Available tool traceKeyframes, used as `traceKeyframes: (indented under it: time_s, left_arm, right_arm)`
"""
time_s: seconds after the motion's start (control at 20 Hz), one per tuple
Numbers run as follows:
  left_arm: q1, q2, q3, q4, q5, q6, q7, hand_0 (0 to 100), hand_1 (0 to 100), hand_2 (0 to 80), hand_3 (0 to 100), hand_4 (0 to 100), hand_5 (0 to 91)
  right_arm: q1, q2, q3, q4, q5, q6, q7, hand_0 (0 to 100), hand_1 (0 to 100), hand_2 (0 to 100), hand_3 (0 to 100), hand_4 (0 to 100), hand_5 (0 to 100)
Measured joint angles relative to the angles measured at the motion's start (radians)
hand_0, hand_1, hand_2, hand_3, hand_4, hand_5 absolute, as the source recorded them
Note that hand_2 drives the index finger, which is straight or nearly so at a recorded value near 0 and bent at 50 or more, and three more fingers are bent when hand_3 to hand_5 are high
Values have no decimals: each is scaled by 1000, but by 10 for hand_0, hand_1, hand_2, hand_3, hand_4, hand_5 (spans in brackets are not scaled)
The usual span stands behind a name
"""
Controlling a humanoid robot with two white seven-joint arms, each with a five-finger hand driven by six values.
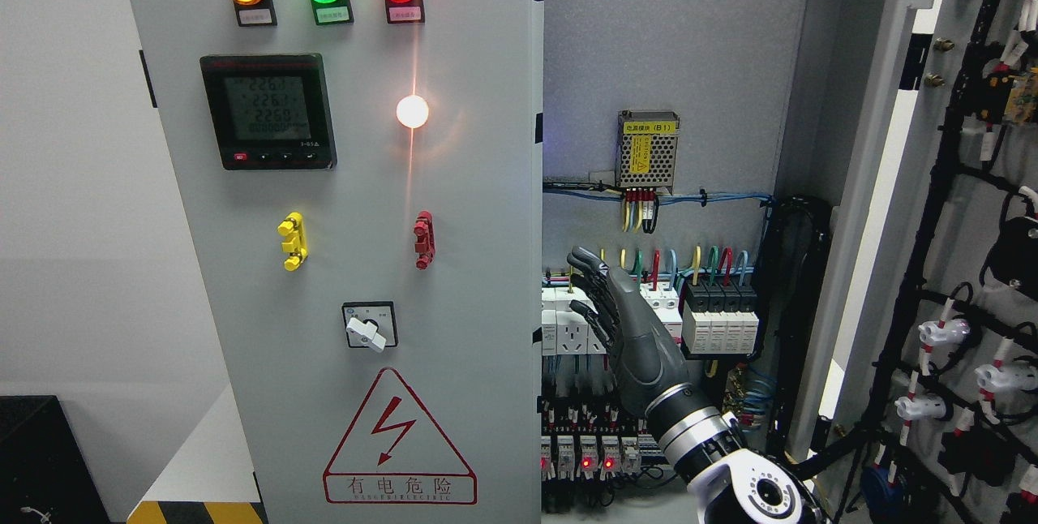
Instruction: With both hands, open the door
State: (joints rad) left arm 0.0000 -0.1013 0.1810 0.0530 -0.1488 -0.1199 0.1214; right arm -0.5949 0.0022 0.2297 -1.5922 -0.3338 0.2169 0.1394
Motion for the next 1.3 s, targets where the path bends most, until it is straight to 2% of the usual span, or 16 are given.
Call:
traceKeyframes:
  time_s: [0.55,1.05,1.3]
  left_arm:
    - [0,0,0,0,0,0,0,0,0,0,0,0,0]
    - [0,0,0,0,0,0,0,0,0,0,0,0,0]
    - [0,0,0,0,0,0,0,0,0,0,0,0,0]
  right_arm:
    - [-24,-1,-4,36,-43,5,44,190,0,0,0,0,0]
    - [-50,-33,-7,61,-64,43,97,191,0,0,0,0,0]
    - [-61,-47,-9,74,-67,46,107,191,0,0,0,0,0]
